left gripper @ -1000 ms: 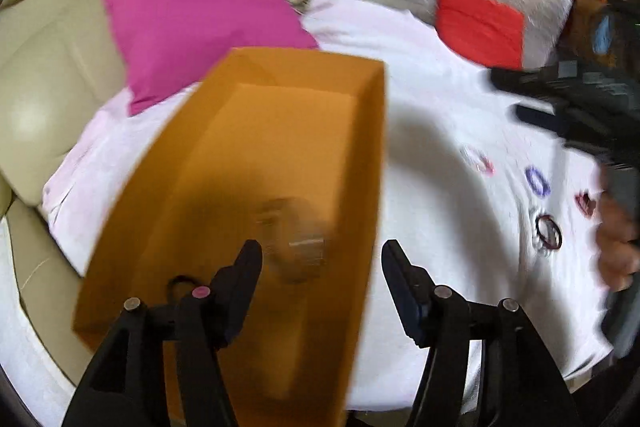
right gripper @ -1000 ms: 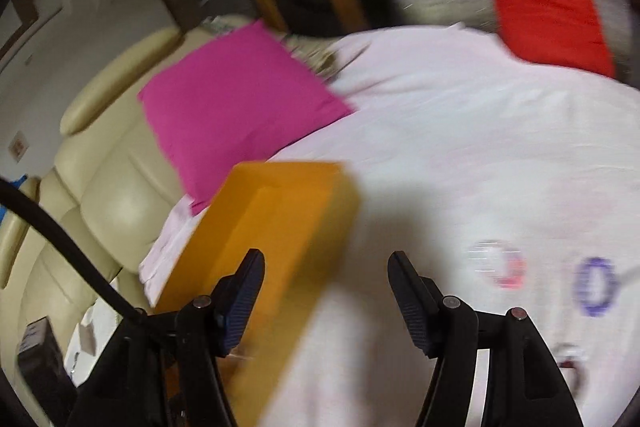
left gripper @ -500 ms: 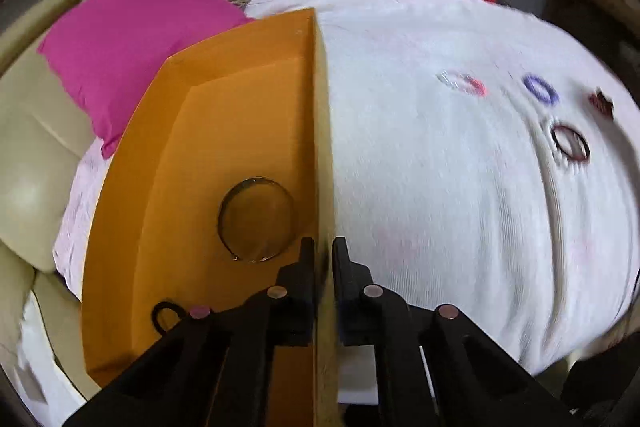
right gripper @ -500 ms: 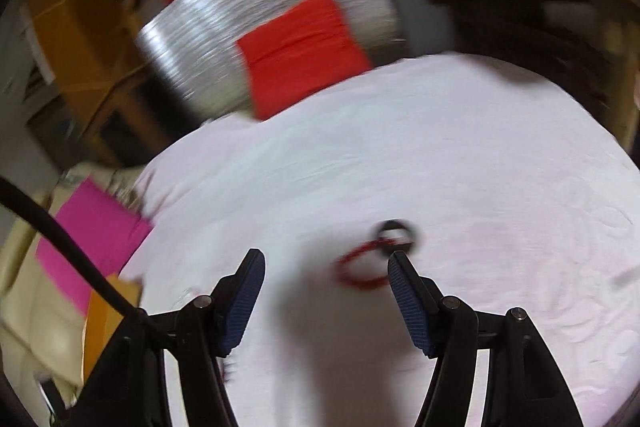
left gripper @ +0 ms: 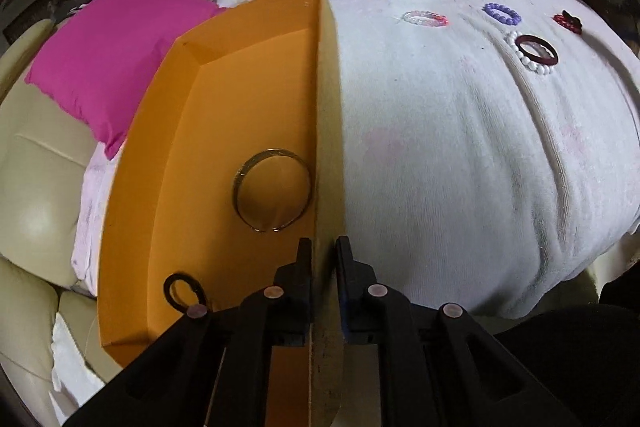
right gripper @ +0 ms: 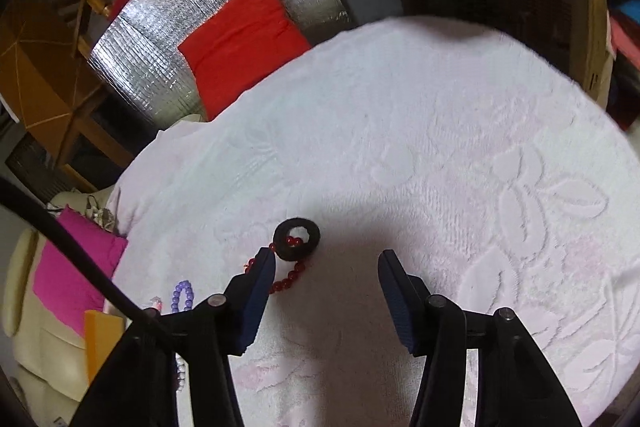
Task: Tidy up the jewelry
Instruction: 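Grasp the black ring with the right gripper while the left gripper grasps the dark red bangle, then carry the black ring and dark red bangle into the orange box and release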
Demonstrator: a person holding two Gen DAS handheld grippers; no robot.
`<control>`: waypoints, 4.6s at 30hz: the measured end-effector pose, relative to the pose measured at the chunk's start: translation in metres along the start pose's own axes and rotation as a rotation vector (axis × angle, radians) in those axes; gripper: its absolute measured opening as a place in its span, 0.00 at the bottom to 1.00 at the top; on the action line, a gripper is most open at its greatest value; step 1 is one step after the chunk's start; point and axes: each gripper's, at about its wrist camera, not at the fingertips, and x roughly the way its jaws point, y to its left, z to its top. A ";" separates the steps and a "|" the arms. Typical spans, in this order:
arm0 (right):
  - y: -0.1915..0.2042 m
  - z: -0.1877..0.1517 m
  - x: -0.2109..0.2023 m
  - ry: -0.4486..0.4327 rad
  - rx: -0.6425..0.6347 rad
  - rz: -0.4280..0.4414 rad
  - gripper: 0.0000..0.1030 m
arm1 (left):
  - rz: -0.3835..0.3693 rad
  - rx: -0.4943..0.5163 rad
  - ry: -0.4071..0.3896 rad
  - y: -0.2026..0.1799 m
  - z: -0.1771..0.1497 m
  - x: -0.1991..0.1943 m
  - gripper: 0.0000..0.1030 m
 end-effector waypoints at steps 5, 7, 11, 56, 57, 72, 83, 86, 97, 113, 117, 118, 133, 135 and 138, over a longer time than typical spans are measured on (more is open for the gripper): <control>-0.008 -0.006 0.014 0.076 0.045 0.055 0.55 | 0.000 0.025 -0.160 -0.013 0.029 -0.054 0.19; -0.005 -0.007 0.016 0.090 0.053 0.082 0.55 | -0.037 0.032 -0.235 -0.028 0.048 -0.075 0.28; 0.005 -0.010 0.015 0.100 0.047 0.115 0.55 | -0.156 0.030 -0.244 -0.074 0.090 -0.075 0.30; 0.015 -0.017 0.022 0.106 -0.067 0.032 0.55 | -0.472 0.008 -0.166 -0.201 0.170 0.029 0.23; 0.015 -0.018 0.022 0.104 -0.068 0.032 0.55 | -0.475 0.003 -0.153 -0.202 0.172 0.033 0.10; -0.011 0.005 0.035 0.082 0.001 0.083 0.55 | -0.539 -0.001 -0.313 -0.181 0.164 -0.012 0.06; 0.001 0.015 0.095 0.151 0.088 0.056 0.46 | -0.477 -0.026 -0.304 -0.174 0.166 -0.008 0.06; 0.007 0.016 0.101 0.139 0.081 0.018 0.23 | -0.462 -0.039 -0.290 -0.171 0.165 -0.005 0.06; 0.029 0.018 0.066 0.050 0.014 0.084 0.09 | -0.411 -0.108 -0.296 -0.147 0.162 -0.004 0.06; 0.156 -0.045 0.052 0.082 -0.280 0.263 0.09 | -0.396 -0.267 -0.379 -0.089 0.151 -0.022 0.06; 0.178 -0.064 0.048 0.081 -0.344 0.281 0.09 | -0.394 -0.319 -0.379 -0.069 0.147 -0.019 0.06; 0.182 -0.067 0.049 0.083 -0.351 0.286 0.09 | -0.384 -0.329 -0.384 -0.064 0.146 -0.020 0.06; 0.278 -0.132 0.062 0.150 -0.548 0.348 0.09 | -0.112 -0.678 -0.414 0.039 0.103 -0.022 0.06; 0.300 -0.143 0.069 0.177 -0.551 0.369 0.09 | -0.088 -0.729 -0.382 0.054 0.093 -0.015 0.06; 0.335 -0.160 0.079 0.210 -0.570 0.391 0.09 | -0.048 -0.801 -0.297 0.075 0.079 -0.001 0.06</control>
